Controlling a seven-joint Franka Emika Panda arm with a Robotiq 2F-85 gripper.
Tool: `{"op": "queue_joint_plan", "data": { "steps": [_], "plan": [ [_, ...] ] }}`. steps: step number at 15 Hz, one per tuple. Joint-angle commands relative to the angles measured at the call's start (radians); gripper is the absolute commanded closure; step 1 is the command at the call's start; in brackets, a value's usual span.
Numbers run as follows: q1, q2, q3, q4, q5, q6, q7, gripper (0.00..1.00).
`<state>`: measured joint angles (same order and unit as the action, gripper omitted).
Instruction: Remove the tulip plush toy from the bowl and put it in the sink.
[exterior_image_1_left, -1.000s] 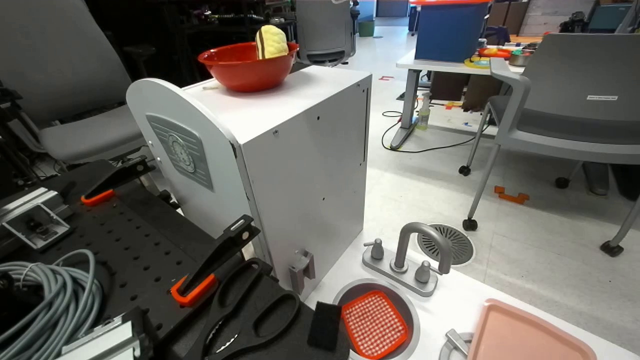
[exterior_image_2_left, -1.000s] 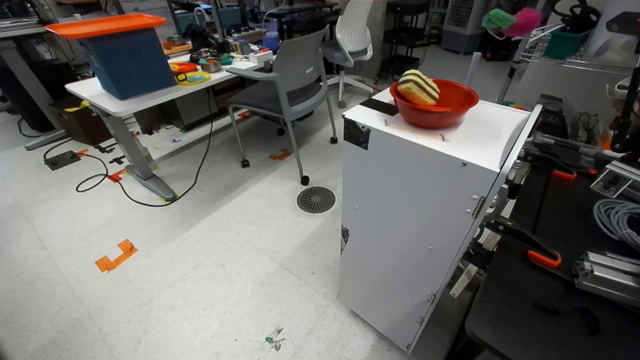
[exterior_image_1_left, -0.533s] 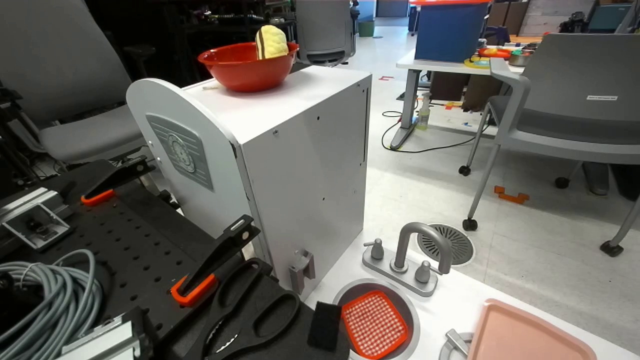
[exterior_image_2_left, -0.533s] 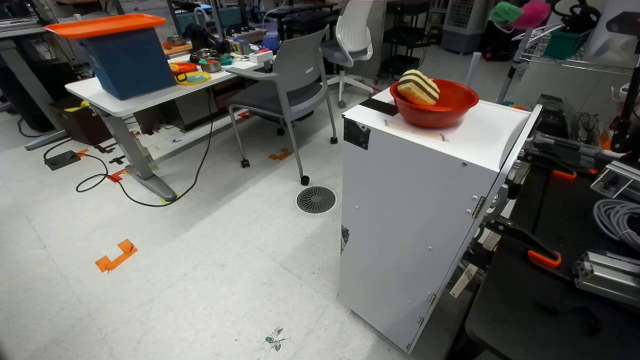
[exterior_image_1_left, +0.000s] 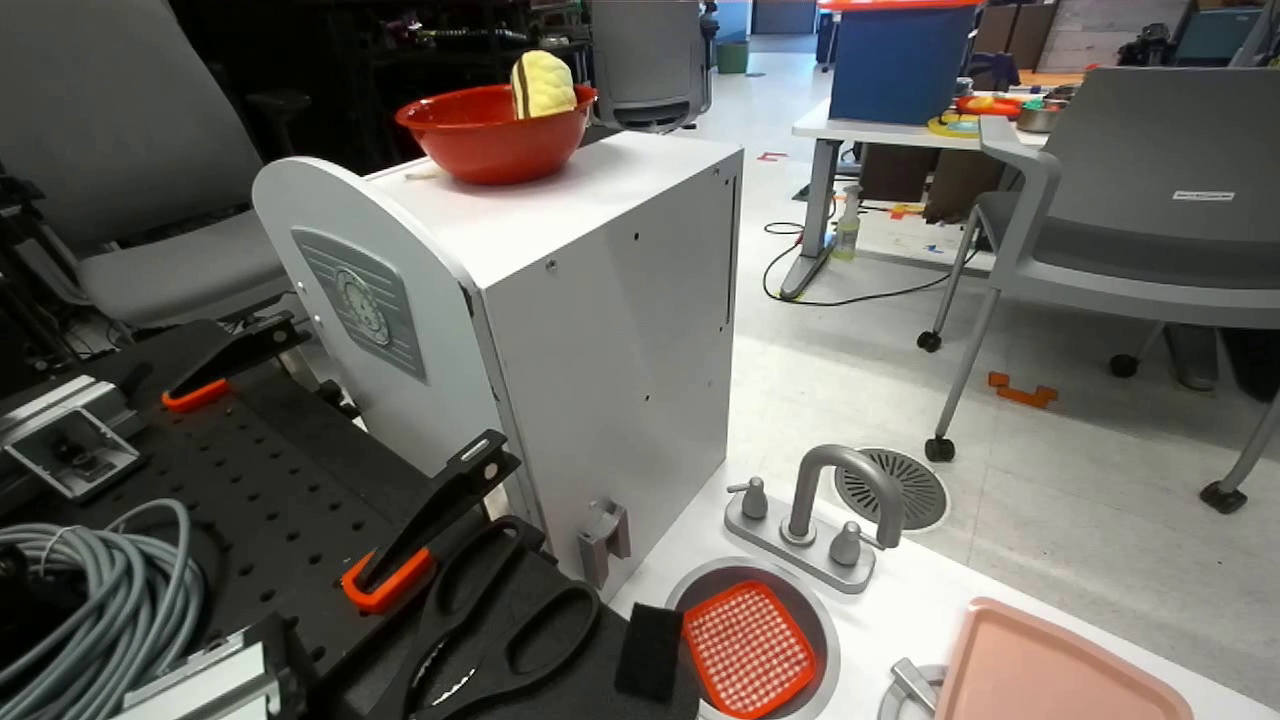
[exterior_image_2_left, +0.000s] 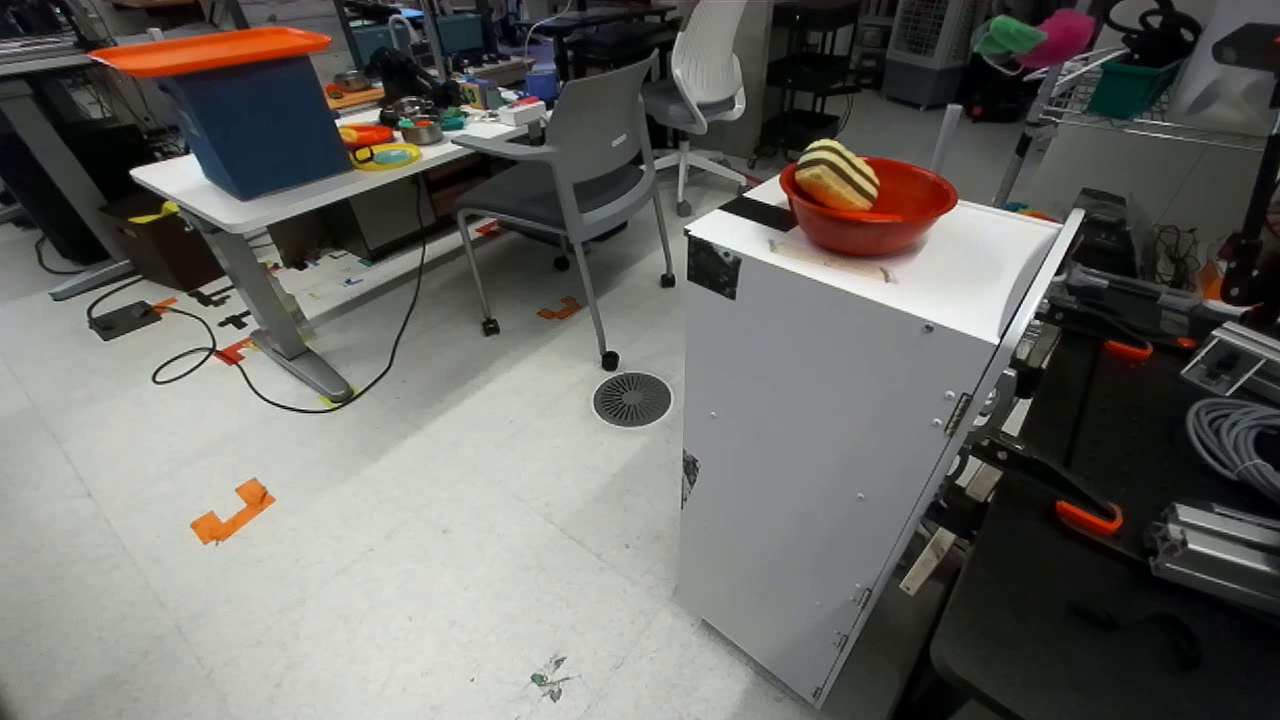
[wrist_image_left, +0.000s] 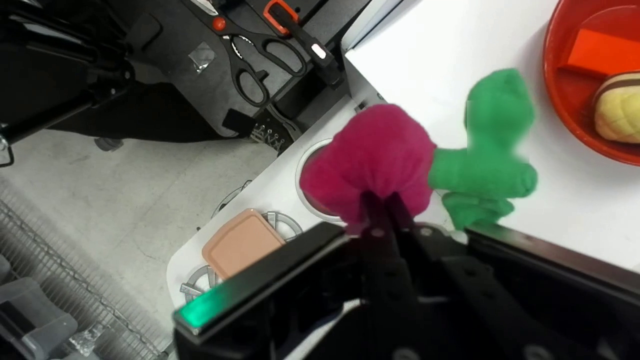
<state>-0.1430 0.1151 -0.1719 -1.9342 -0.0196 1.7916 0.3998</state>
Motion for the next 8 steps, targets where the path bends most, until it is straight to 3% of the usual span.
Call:
{"op": "queue_joint_plan", "data": {
  "steps": [1,4,5,6,8],
  "plan": [
    [0.012,-0.011,0.011,-0.006,-0.041,0.021,-0.036,0.99],
    [0.014,-0.019,0.013,-0.02,-0.037,0.047,-0.055,0.99],
    [0.014,-0.02,0.013,-0.023,-0.034,0.051,-0.065,0.72],
    [0.014,-0.021,0.013,-0.025,-0.034,0.054,-0.07,0.7],
    [0.013,-0.022,0.012,-0.031,-0.029,0.066,-0.078,0.56]
  ]
}}
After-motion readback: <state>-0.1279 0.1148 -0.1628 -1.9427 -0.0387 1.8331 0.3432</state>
